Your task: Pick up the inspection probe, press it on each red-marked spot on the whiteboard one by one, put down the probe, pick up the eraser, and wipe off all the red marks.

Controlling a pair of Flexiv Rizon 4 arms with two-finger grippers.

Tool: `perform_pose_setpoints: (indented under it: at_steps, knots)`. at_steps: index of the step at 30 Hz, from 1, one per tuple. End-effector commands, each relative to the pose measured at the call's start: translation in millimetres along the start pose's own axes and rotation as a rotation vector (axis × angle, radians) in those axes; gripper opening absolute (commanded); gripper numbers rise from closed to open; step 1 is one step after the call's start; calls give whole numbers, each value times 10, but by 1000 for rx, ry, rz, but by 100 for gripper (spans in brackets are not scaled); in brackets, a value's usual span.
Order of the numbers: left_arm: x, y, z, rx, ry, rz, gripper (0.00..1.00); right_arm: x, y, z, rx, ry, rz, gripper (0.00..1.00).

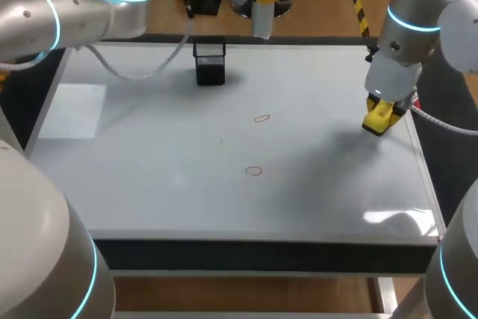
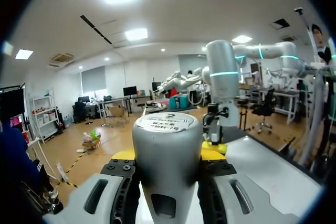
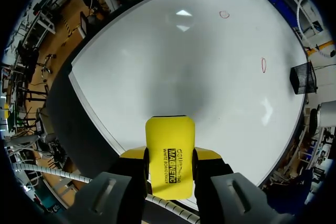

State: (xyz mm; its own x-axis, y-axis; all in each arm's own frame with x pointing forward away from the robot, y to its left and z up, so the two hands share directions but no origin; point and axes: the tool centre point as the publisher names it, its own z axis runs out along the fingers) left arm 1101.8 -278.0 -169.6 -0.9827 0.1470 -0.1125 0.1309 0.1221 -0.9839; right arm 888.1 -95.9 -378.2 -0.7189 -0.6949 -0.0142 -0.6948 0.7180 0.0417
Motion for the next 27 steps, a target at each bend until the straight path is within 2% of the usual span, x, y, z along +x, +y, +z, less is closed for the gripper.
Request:
perform_pose_setpoints:
  at_steps: [1, 27]
  knots:
    - [-68, 34, 2, 2, 109, 0, 0, 3, -8, -7, 1, 2, -2, 0]
    - [-103, 83, -59, 14, 138, -9, 0, 3, -8, -7, 1, 2, -2, 0]
